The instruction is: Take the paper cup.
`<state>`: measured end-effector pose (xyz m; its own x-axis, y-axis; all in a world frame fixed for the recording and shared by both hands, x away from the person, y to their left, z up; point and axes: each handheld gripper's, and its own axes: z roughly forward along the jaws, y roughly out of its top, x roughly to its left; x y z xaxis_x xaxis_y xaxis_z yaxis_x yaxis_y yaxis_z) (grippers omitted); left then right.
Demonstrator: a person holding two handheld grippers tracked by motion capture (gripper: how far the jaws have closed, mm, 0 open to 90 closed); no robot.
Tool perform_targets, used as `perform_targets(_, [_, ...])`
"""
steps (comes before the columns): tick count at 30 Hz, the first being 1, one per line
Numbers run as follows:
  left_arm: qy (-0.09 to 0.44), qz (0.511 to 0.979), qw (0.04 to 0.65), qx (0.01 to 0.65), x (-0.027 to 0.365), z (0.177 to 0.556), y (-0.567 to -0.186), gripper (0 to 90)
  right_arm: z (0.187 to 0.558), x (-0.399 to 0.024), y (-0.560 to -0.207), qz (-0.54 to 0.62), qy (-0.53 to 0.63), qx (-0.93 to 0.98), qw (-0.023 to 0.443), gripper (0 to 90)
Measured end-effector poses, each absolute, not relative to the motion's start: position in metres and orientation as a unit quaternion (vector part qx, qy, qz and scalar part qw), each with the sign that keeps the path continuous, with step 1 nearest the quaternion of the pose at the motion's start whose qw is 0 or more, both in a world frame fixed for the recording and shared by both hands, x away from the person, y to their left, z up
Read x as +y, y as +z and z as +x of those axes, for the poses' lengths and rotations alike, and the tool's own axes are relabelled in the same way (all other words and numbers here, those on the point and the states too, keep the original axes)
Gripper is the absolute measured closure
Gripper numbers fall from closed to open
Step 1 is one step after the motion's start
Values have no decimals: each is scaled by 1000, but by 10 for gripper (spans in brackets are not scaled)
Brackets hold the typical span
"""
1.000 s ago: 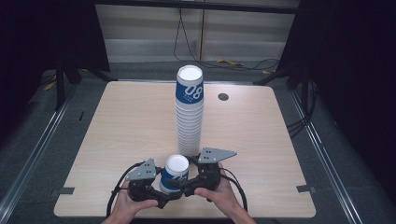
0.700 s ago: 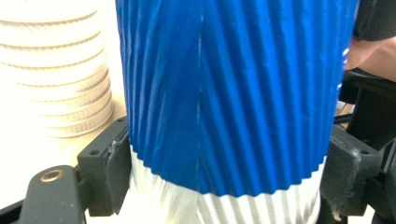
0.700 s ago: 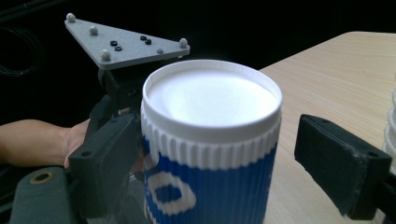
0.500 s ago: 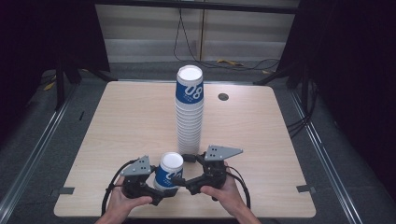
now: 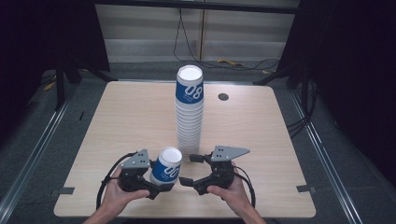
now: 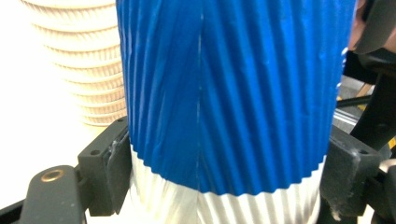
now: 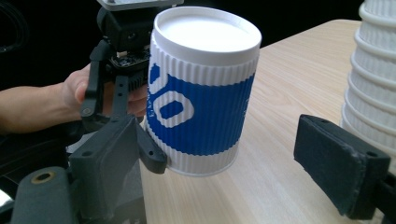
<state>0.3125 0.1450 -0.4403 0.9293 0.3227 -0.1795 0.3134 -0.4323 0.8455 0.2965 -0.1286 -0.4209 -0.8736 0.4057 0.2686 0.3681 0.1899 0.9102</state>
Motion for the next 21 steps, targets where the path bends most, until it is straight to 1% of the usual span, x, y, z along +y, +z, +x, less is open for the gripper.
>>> perform_targets(21, [0, 889, 429, 162, 141, 311, -457, 182, 301, -130, -430, 238, 516, 823, -9, 143])
